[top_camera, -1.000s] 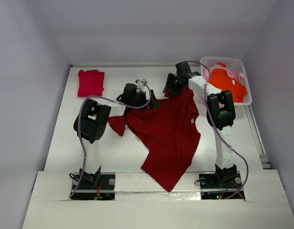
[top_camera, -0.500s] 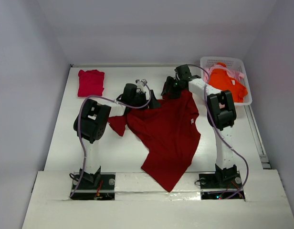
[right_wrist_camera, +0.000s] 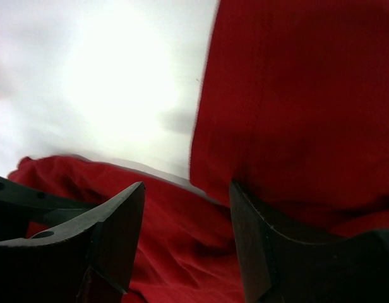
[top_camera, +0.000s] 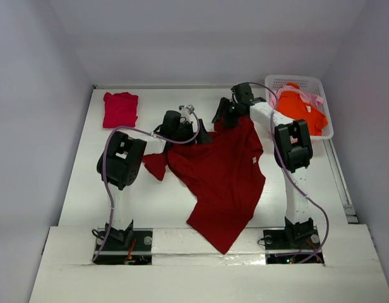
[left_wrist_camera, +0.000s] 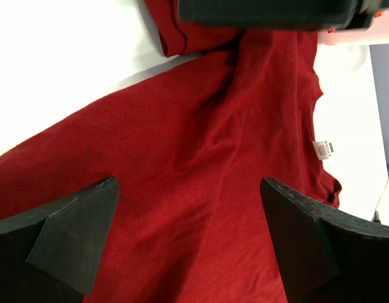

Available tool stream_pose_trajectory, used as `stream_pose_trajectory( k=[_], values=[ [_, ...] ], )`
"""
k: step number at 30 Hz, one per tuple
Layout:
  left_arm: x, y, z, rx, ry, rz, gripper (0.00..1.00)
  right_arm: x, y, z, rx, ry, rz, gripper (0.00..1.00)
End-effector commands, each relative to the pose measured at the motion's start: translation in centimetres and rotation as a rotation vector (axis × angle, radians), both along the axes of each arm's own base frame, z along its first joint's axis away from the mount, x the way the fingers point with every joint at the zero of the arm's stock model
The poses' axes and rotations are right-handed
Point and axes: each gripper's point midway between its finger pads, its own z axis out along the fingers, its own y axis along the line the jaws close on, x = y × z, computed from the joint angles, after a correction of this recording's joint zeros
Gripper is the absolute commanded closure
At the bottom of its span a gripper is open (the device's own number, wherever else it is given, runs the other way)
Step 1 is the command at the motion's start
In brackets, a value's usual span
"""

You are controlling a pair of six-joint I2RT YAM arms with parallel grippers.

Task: Fold and stack the t-shirts
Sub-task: Flatten the tshirt out

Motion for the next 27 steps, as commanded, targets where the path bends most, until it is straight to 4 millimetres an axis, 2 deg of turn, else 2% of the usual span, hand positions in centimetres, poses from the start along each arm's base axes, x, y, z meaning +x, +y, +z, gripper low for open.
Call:
stream_pose_trajectory(
  k=[1,8,13,20,27],
  values=[
    [-0.6,0.8,0.4,0.024,0.006,0.008,0.01,2.0,0.2,2.2,0.037,-0.054,-0.02,0.39],
    [-0.8,0.9,0.9,0.018,-0.003,0.005,0.01,3.2,-0.8,2.5,0.041,-0.061,-0.059,0.39],
    [-0.9,0.9,1.2,0.013,-0.007,0.002,0.01,2.7,-0.8,2.2,0.042,-0.049,-0.057,0.4],
    [-1.0,0.8,1.4,0.005,-0.005,0.0,0.01,1.7,-2.8,2.0,-0.061,-0.06,-0.082,0.4],
    [-1.4,1.0,2.1,0.007,-0.017,0.001,0.01,1.6,-2.3,1.5,-0.034,-0.038,-0.07,0.4]
  ],
)
